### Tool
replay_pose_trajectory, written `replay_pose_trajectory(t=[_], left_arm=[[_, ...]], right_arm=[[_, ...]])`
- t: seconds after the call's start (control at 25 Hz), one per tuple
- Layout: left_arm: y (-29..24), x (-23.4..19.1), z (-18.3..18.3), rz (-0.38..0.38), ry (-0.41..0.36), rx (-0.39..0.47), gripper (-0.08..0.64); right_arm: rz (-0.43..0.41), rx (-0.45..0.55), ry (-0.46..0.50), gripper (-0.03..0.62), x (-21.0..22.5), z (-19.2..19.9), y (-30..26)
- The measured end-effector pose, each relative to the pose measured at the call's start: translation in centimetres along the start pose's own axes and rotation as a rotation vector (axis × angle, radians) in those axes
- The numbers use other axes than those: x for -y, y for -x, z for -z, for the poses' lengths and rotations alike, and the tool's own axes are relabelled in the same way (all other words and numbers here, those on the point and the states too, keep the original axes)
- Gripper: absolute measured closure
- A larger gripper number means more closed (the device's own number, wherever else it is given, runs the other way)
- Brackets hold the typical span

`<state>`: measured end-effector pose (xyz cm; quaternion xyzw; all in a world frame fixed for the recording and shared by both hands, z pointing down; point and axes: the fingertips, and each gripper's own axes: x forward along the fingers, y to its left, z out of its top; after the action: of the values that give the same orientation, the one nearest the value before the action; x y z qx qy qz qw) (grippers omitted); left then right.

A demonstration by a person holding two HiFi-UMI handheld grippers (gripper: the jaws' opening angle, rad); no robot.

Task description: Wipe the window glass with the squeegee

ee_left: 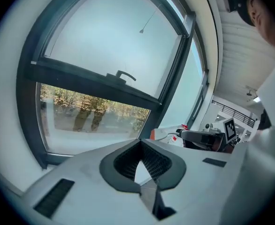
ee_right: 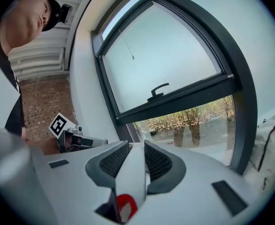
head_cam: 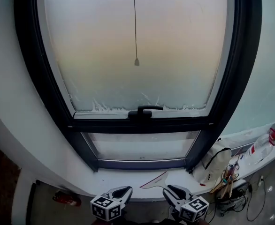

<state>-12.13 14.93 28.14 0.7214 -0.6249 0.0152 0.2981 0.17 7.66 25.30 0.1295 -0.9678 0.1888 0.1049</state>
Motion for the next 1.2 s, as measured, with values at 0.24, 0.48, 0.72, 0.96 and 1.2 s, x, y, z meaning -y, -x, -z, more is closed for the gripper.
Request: replay_pose_trajectory(t=[0.24, 0.48, 0.72, 0.96, 1.2], left_arm=[[3.2, 3.5, 2.5, -0.079, -0.035, -0.038, 0.560], [5.2, 2.7, 1.3, -0.087, -0.069, -0.016, 0.560], [7.9, 0.5, 0.4, -0.061, -0.094, 0.011, 0.560], [9.8, -1.0, 0.9, -0.037, -0.080, 0.008, 0.560], [9.5, -0.3, 1.2, 0.028, -0.053, 0.004, 0.560]], right_arm=[[-0.082, -0.001, 0.036, 0.497, -2.0, 0.7, 2.5], [-0.115, 0.029, 0.076, 0.497, -5.9, 0.9, 2.2], [-0.124, 0.056, 0.119, 0.497, -9.4, 0.8, 0.5], [-0.100, 0.076, 0.142, 0.497, -12.2, 0.6, -0.8], [-0.040, 0.062, 0.147, 0.497, -12.1, 1.7, -0.6]])
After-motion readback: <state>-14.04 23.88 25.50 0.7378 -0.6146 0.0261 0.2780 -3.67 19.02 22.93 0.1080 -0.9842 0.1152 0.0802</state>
